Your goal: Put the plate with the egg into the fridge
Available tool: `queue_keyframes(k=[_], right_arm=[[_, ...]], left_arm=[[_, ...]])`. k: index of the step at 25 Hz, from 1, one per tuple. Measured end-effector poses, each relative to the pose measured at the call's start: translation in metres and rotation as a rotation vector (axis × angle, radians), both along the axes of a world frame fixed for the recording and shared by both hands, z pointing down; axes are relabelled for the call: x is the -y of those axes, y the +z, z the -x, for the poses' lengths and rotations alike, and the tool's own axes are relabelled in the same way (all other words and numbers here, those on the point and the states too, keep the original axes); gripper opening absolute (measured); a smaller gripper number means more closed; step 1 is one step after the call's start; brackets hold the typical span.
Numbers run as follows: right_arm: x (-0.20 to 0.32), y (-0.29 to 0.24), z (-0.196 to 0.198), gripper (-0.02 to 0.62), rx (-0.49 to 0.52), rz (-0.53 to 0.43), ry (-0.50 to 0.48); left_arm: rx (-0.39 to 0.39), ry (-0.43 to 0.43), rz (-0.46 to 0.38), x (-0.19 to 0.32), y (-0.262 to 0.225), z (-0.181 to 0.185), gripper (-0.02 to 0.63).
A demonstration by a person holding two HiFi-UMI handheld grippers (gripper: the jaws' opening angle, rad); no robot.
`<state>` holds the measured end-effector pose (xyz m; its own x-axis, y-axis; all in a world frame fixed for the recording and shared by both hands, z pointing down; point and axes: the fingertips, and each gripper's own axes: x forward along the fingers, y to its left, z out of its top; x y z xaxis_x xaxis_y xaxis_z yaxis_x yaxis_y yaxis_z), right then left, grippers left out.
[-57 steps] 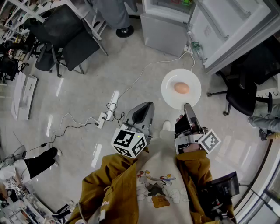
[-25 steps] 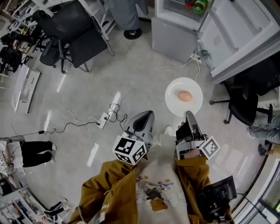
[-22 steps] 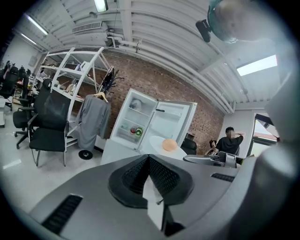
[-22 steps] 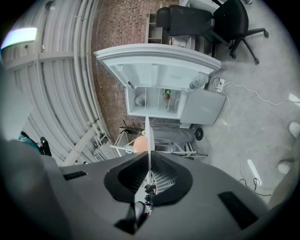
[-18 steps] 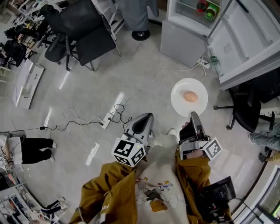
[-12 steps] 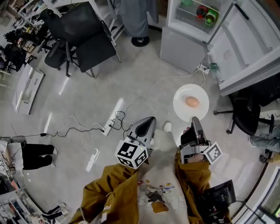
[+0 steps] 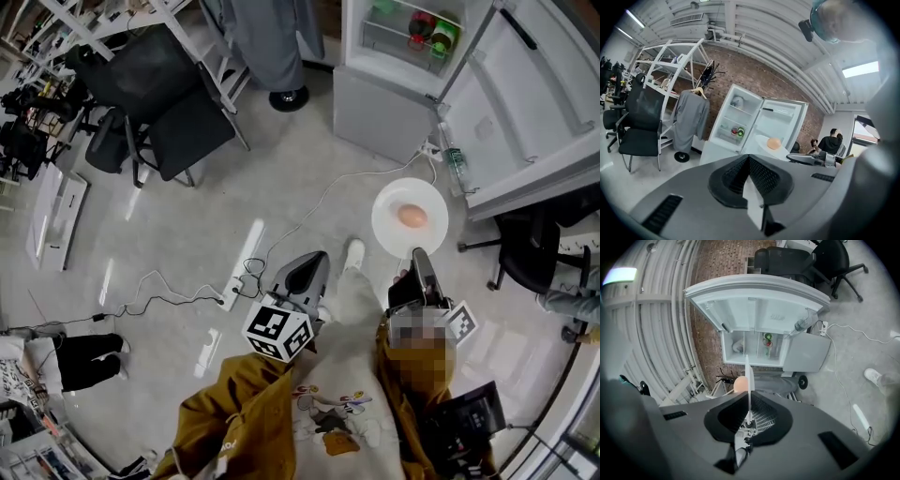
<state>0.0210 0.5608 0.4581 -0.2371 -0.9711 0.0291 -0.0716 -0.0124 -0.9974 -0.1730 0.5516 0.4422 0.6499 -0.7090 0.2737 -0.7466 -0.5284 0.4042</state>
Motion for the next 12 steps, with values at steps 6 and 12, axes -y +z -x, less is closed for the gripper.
queue_keyframes(k=[6,12], right_arm=[[0.088,-0.004,-0.041,0.02,-0.01,-0.011,-0.011],[0.172,-0.015,-0.08,0.02,0.019,-0.046,-0.044]], left_arm=[[0.018,0.01,-0.019,0.096,-0.01,-0.042,0.008],[0.038,0.011,-0.022,0.174,-0.017,-0.088,0.008]])
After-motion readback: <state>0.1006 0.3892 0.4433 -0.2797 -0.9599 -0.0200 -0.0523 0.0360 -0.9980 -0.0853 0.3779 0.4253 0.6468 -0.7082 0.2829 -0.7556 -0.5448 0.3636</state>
